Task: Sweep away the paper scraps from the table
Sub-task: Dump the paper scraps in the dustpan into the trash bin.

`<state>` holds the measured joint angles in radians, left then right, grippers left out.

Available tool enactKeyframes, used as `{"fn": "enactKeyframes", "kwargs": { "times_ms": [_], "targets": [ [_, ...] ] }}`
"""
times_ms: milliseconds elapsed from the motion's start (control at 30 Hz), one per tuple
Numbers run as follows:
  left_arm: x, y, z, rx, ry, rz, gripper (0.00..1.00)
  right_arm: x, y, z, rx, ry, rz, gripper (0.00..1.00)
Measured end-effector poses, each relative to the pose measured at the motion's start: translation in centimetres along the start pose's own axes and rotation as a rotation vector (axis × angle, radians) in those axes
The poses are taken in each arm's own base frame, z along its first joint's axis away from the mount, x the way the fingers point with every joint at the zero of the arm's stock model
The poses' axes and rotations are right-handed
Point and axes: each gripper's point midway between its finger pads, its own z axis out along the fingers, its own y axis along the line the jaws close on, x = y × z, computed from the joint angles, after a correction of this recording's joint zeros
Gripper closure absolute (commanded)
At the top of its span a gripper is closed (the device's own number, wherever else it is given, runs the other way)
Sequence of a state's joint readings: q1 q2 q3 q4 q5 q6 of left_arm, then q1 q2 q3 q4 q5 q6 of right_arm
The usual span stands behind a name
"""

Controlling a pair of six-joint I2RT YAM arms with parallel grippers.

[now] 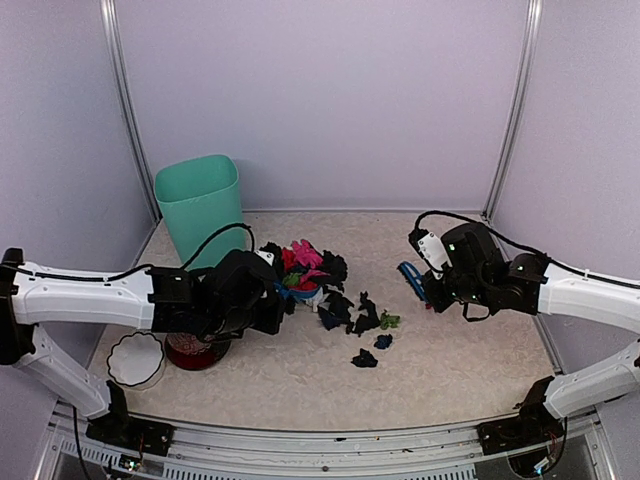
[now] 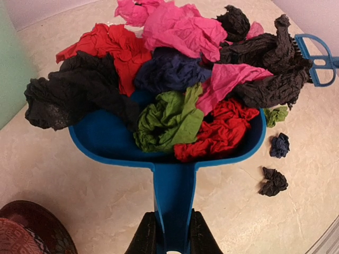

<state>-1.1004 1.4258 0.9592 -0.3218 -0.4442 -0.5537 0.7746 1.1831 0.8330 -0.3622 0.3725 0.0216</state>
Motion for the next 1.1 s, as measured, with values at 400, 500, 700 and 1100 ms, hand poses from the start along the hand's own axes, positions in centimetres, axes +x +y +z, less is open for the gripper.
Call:
{"fn": "enactKeyframes", "kwargs": {
  "times_ms": [400, 500, 700, 1100],
  "targets": [
    [-8.8, 2.7, -3.7, -0.017, -0.073, -0.065, 1.00, 0.2, 0.0, 0.2, 0.000, 0.008, -0.003, 1.00],
    [-11.4, 3.5, -4.9, -0.022, -0.106, -0.084, 1.00, 0.3, 0.1, 0.4, 0.000, 0.012, -0.004, 1.00],
    [-15.5, 5.8, -6.9, -0.048, -0.153, -0.112, 1.00, 0.0, 0.1, 0.3, -0.004, 0.004, -0.004, 1.00],
    [-20.6, 10.1, -9.7, -0.081, -0.218, -0.151, 1.00, -0.5, 0.3, 0.6, -0.010, -0.017, 0.004, 1.00]
  ]
}}
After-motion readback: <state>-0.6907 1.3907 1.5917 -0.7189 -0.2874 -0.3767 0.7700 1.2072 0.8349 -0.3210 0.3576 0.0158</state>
